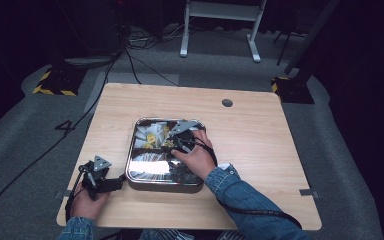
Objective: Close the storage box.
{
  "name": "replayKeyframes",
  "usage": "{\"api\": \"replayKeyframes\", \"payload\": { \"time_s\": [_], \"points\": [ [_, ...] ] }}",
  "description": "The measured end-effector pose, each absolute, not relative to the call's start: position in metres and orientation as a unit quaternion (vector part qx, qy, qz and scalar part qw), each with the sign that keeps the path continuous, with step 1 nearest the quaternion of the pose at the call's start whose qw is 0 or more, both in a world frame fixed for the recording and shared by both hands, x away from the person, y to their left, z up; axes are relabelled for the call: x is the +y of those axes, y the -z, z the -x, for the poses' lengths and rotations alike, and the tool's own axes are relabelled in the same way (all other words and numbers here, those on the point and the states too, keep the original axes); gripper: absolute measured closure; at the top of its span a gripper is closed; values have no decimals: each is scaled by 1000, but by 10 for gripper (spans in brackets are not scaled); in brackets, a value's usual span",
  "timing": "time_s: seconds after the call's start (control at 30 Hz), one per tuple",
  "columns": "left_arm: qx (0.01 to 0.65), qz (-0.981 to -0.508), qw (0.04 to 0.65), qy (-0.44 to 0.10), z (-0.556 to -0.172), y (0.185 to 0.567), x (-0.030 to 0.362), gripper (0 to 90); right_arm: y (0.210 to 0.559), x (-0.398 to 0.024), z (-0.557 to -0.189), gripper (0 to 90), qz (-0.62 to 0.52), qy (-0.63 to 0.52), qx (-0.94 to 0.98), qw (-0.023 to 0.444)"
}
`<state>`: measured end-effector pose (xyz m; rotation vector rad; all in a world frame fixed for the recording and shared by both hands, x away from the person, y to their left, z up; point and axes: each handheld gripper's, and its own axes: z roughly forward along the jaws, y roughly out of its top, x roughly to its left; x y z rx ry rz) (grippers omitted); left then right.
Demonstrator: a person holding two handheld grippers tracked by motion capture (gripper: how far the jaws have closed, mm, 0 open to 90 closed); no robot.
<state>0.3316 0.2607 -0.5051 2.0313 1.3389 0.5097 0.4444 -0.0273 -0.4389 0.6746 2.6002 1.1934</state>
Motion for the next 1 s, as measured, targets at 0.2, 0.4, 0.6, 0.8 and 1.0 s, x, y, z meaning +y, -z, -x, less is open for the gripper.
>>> {"api": "replayKeyframes", "payload": {
  "time_s": [0.2,0.4,0.6,0.8,1.0],
  "points": [
    [510,-774,322,-194,-332,505,261,191,441,-26,-443,590,-238,-403,878,102],
    [510,-774,322,-194,-332,505,261,190,442,-27,-442,589,-242,-407,875,102],
    [510,-774,322,-194,-332,505,261,191,442,-27,-442,589,-243,-407,875,101],
    [510,-774,322,-194,-332,505,261,190,441,-28,-444,584,-234,-406,878,95],
    [510,-774,322,-194,-332,505,261,190,434,-33,-448,485,-233,-427,869,97]
  ]
}}
